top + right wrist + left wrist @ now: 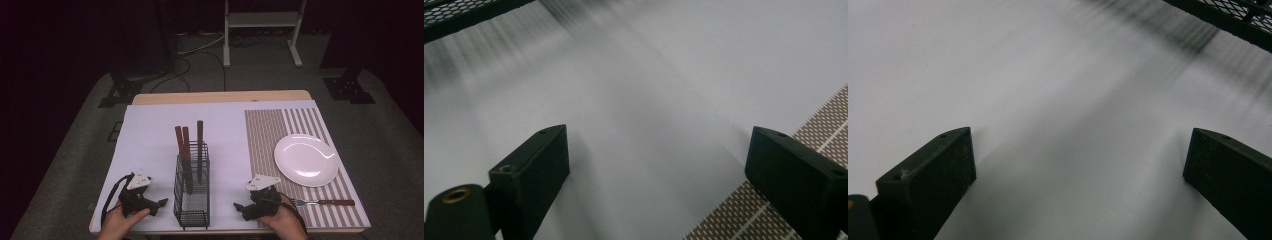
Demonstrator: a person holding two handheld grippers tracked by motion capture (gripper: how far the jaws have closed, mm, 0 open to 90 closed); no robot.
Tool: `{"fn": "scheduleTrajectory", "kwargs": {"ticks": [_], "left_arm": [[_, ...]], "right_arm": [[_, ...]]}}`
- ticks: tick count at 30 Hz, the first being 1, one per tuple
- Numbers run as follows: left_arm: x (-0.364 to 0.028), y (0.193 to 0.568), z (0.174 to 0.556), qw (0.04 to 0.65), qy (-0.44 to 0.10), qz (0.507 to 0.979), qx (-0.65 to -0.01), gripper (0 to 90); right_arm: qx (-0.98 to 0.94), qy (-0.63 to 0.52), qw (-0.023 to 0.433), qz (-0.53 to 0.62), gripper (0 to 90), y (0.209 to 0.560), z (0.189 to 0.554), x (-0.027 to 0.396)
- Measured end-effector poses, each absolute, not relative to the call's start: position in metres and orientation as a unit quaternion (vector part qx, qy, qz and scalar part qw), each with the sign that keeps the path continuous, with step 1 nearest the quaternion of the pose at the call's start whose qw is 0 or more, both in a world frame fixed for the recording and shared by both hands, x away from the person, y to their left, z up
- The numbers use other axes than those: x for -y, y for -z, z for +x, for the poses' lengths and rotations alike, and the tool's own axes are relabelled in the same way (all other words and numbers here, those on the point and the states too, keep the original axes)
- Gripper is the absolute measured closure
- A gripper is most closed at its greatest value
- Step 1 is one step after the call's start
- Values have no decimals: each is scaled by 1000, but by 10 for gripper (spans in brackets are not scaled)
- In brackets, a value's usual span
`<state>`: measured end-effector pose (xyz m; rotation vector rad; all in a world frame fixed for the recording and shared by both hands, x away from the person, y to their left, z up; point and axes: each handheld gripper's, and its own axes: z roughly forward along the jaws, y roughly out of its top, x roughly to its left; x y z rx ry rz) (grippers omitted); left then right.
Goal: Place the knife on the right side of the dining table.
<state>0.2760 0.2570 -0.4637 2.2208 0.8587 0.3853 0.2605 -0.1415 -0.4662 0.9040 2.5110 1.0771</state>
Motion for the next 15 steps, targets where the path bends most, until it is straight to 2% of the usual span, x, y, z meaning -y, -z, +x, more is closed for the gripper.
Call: {"fn": "scheduleTrajectory", "kwargs": {"ticks": [15], "left_arm": [[-257,464,276,357,-150,860,-332,0]], "right_arm": [[-861,-385,134,305,90,461,273,147]]}}
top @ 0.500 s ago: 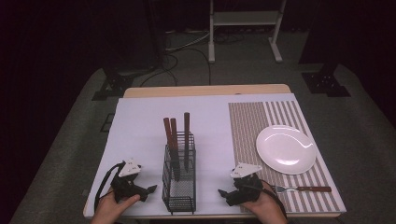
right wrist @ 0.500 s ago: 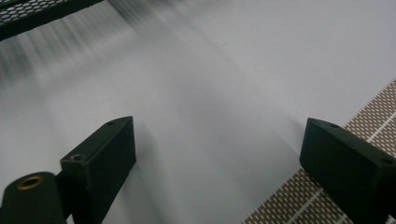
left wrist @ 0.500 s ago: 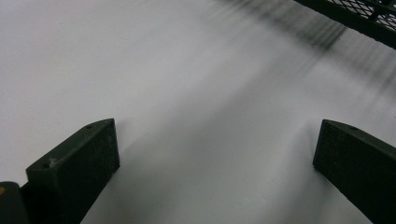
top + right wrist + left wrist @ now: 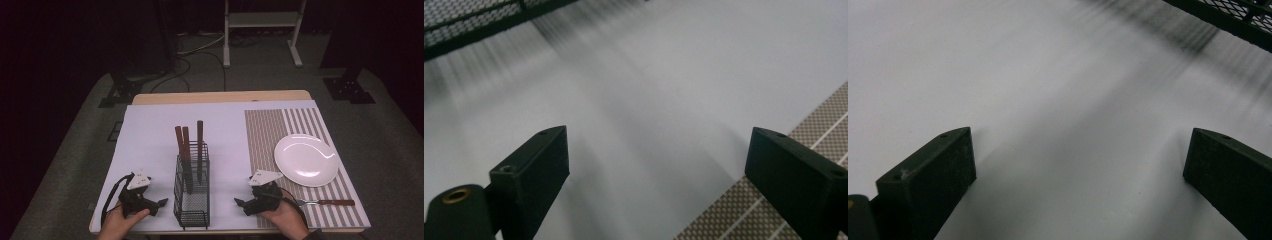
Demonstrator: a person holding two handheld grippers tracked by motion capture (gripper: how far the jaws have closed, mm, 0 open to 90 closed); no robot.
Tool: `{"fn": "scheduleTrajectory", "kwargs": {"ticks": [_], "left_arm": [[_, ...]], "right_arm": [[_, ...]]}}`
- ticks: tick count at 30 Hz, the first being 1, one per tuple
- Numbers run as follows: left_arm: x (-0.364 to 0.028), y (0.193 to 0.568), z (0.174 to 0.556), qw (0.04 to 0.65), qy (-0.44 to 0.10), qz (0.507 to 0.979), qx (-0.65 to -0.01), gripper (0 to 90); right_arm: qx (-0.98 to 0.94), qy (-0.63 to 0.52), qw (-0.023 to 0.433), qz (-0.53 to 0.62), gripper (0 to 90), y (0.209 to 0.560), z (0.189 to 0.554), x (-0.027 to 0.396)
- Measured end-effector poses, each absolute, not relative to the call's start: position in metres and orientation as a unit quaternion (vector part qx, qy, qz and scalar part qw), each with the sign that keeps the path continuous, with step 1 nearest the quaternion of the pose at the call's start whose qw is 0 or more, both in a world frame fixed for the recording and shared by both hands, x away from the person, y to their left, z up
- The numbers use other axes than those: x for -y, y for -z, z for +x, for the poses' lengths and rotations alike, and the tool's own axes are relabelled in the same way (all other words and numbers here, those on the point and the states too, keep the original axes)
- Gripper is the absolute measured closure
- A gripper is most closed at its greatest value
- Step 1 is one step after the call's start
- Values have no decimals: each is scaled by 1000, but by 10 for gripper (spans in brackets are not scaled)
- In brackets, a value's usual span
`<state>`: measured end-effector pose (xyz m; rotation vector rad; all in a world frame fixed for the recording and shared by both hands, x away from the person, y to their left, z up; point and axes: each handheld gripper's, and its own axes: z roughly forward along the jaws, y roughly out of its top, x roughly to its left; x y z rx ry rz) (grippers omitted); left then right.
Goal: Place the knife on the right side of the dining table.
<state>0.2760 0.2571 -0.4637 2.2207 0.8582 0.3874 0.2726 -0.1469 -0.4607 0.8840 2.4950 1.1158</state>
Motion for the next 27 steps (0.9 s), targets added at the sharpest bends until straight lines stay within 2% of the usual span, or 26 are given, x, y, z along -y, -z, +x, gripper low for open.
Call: {"fn": "scheduleTrajectory", "kwargs": {"ticks": [27], "left_arm": [[-257,464,276,356,-150,861,-332,0]], "right_arm": [[-847,-432,125,283,93,422,302,126]]}}
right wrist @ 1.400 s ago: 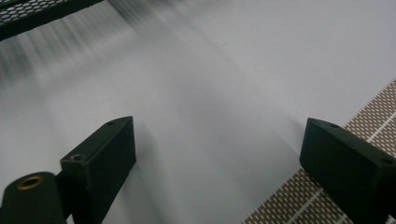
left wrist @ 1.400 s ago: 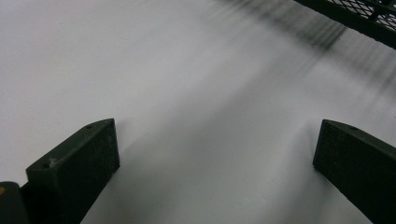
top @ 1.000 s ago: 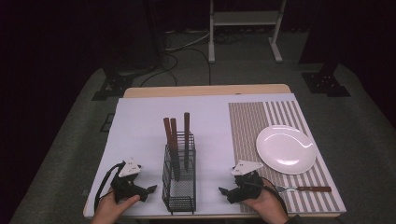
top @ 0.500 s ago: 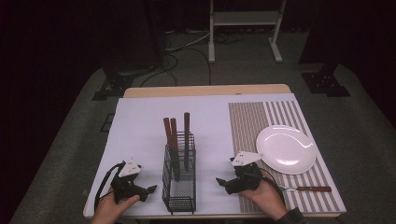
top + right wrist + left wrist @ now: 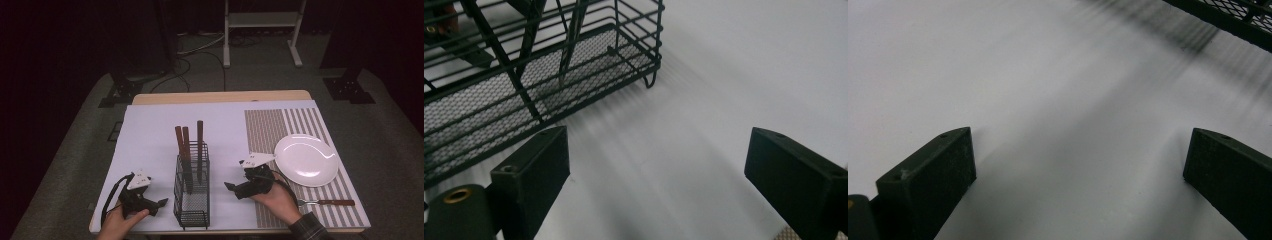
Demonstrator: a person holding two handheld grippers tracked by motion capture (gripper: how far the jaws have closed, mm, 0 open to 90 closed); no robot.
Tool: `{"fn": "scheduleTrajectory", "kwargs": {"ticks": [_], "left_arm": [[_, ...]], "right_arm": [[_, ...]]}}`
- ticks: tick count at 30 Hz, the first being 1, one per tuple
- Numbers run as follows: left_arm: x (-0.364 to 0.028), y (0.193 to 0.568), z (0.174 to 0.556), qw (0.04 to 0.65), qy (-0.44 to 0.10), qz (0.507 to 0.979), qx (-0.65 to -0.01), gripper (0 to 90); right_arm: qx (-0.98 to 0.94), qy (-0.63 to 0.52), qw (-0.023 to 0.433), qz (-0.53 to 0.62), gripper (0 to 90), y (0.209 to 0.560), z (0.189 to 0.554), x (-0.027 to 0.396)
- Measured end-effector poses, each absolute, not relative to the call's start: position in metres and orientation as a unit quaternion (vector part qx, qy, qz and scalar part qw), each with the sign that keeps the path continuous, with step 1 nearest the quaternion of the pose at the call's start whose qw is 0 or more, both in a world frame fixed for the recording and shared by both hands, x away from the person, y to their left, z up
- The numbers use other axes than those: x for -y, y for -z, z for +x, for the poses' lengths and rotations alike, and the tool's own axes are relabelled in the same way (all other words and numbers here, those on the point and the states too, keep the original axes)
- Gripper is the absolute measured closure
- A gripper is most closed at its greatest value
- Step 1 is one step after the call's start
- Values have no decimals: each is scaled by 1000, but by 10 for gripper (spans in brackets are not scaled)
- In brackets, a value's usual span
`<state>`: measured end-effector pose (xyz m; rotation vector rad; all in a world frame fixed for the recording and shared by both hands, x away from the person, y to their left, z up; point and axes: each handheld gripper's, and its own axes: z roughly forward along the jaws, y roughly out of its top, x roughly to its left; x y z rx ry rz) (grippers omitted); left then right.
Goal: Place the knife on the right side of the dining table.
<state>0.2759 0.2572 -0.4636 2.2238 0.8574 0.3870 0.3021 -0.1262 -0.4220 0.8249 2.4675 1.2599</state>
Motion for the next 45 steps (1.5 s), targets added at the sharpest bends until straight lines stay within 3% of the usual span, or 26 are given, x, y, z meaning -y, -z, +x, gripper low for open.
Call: {"fn": "scheduleTrajectory", "kwargs": {"ticks": [21,35,45], "left_arm": [[-257,464,276,357,-149,860,-333,0],[-257,464,276,358,-150,859,-333,0],[-257,464,276,357,-150,860,-333,0]], "right_arm": [[-840,-458,122,267,93,388,321,106],[-833,-482,108,249,190,367,337,95],[-825,-500,106,240,183,356,345,84]]}}
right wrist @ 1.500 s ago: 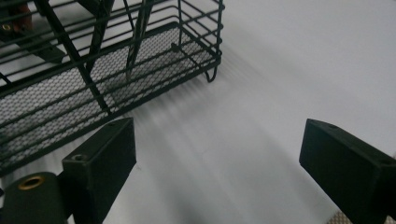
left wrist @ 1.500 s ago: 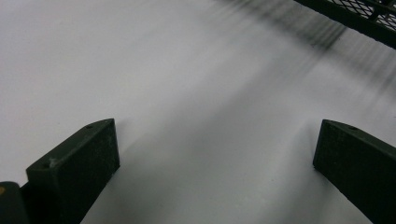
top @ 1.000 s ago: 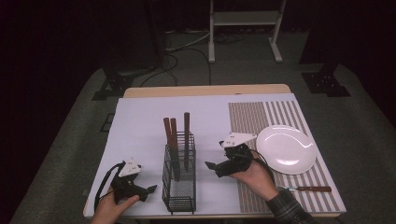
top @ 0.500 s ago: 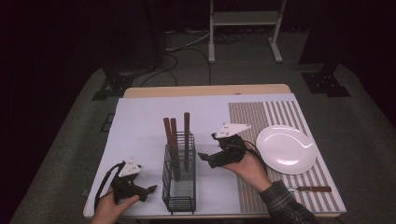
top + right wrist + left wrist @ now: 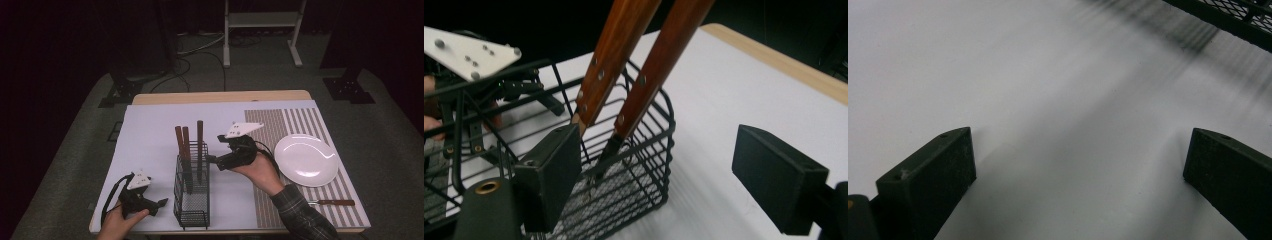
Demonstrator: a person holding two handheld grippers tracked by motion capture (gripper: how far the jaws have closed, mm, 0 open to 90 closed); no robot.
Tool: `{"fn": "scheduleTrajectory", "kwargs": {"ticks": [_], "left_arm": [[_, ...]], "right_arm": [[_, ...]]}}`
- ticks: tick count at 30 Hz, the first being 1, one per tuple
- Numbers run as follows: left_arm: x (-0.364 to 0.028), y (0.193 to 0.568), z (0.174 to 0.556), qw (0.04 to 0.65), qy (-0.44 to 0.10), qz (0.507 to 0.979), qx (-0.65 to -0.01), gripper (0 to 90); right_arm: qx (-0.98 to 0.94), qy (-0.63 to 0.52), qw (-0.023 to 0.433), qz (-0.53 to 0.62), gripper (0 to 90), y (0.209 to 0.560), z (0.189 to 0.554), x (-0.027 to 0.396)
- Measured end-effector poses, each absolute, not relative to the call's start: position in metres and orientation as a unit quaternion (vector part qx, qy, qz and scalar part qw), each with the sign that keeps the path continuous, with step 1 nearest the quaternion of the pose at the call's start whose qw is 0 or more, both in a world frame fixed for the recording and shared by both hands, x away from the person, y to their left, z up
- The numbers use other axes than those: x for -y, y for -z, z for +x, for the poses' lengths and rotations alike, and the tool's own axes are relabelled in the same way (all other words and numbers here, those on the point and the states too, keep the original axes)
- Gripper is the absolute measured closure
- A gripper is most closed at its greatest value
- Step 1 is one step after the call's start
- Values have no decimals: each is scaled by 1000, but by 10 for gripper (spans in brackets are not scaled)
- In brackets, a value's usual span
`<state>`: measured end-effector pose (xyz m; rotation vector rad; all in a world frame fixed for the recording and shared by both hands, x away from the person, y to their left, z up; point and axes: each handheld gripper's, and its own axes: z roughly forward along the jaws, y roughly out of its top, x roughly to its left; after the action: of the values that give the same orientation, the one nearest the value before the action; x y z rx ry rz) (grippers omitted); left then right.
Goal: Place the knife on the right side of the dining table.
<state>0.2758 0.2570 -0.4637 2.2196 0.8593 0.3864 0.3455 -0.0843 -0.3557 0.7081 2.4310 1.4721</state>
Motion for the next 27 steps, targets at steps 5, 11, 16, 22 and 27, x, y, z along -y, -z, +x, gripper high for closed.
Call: {"fn": "scheduleTrajectory", "kwargs": {"ticks": [5,11,16,22,27], "left_arm": [[-257,464,276,357,-150,860,-333,0],[-257,464,276,357,-150,860,-333,0],[-257,464,276,358,-150,859,-333,0],[-257,464,276,358,-150,859,-333,0],[-257,464,276,358,-150,859,-333,0]], "right_arm": [[-822,-508,106,235,206,348,350,80],[-818,-518,103,230,237,342,356,73],[-813,-527,99,227,296,337,362,68],[-808,-536,90,228,349,334,371,62],[-805,-540,85,229,438,333,377,59]]}}
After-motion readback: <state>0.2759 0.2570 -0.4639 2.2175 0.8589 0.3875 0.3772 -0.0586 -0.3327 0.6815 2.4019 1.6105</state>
